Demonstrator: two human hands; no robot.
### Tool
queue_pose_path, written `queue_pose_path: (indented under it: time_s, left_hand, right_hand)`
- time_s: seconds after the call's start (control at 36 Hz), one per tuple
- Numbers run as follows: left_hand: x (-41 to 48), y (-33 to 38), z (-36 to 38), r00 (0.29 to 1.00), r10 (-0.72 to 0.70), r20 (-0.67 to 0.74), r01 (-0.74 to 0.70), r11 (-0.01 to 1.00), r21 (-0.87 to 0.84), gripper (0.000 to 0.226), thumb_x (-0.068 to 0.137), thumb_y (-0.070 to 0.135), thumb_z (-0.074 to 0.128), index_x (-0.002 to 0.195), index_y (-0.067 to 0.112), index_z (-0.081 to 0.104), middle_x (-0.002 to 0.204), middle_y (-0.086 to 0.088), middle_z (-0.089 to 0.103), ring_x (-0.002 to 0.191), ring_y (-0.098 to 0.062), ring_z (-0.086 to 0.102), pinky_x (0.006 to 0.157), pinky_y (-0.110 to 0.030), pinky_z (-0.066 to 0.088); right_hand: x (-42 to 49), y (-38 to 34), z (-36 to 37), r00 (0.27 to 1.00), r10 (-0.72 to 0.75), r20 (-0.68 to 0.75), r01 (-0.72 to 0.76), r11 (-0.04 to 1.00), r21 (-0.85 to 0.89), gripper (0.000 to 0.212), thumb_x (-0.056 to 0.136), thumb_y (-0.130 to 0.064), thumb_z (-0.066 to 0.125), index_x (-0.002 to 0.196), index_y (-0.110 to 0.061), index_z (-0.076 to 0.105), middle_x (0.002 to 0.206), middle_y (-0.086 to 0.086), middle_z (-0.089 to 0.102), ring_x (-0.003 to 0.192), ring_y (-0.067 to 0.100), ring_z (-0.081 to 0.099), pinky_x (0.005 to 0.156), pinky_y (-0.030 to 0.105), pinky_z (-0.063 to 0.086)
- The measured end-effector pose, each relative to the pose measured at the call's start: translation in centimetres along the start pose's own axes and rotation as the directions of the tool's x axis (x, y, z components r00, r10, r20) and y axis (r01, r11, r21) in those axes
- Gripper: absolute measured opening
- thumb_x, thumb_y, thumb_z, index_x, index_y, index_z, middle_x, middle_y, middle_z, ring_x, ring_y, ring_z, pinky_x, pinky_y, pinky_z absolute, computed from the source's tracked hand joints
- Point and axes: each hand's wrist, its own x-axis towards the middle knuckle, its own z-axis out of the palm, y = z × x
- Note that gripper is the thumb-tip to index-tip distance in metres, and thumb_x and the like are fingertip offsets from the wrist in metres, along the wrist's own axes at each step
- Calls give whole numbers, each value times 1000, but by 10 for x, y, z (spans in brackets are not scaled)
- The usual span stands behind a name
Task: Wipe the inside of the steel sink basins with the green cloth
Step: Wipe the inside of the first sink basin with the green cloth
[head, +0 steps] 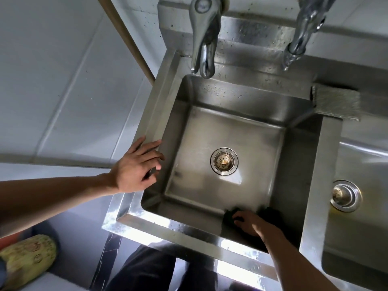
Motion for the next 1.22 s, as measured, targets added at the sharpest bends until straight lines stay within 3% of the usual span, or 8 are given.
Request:
queue_pose_path:
  time_s: [0.33,0.44,0.56,0.67,0.78,0.92,1.08,1.22]
  left_hand:
    - [5,21,2,997,-27,66,17,988,155,30,84,40,56,97,19,73,135,-17,63,144,-43,46,124,-67,21]
    - [39,81,5,991,128,47,-117,976,-184,28,86,28,63,113,21,67,136,-8,61,139,-31,51,121,-53,34]
    - [84,165,34,940,62,334,226,621,-751,43,96,32,57,136,16,58,136,0,59,124,-18,57,110,-39,44]
    - [122,220,80,672,257,694,608,344,-716,56,99,53,35,147,30,52,150,-2,55,138,-17,51,124,-43,31]
    - [125,238,109,526,384,759,691,328,-645,59,102,63,29,141,27,57,141,-3,62,131,-15,55,125,-49,29]
    - [109,245,152,551,344,761,564,519,-643,52,99,72,43,135,36,56,132,5,62,125,-19,56,117,-56,38]
    - [130,262,119,523,194,830,512,708,-487,52,109,45,48,155,21,45,156,-8,49,141,-28,46,110,-23,29]
    - [133,268,122,512,151,846,518,731,-444,59,108,56,42,154,19,45,158,-9,47,145,-31,42,121,-34,26]
  right_hand:
    - [-106,-31,-15,988,-99,-116,121,974,193,25,99,-26,55,121,-27,65,114,-12,61,94,-1,53,71,-3,33]
    - [-112,-34,-20,987,-110,-116,131,972,196,25,98,-31,54,120,-35,65,109,-20,59,92,-5,56,74,1,36]
    - [-112,-39,-20,972,-169,-165,193,971,142,25,98,-32,55,120,-34,66,121,-14,66,103,2,61,83,3,38]
    - [-123,-35,-12,922,-284,-262,288,957,-26,31,98,-42,50,126,-38,62,133,-16,56,119,3,53,101,12,38]
    - [-156,-19,-11,824,-319,-468,269,948,-173,35,98,-51,40,127,-48,58,131,-22,59,119,-3,52,101,21,44]
    - [-176,16,-35,361,-78,-929,62,996,-59,30,90,-28,61,120,-24,64,130,5,55,116,23,53,94,35,40]
    - [-132,50,-50,500,196,-844,-142,979,143,77,87,-46,60,153,-30,25,159,22,19,140,43,33,108,52,37]
    - [-117,51,-39,446,245,-861,-22,965,262,78,86,-31,62,152,-40,21,162,9,10,123,43,52,94,46,51]
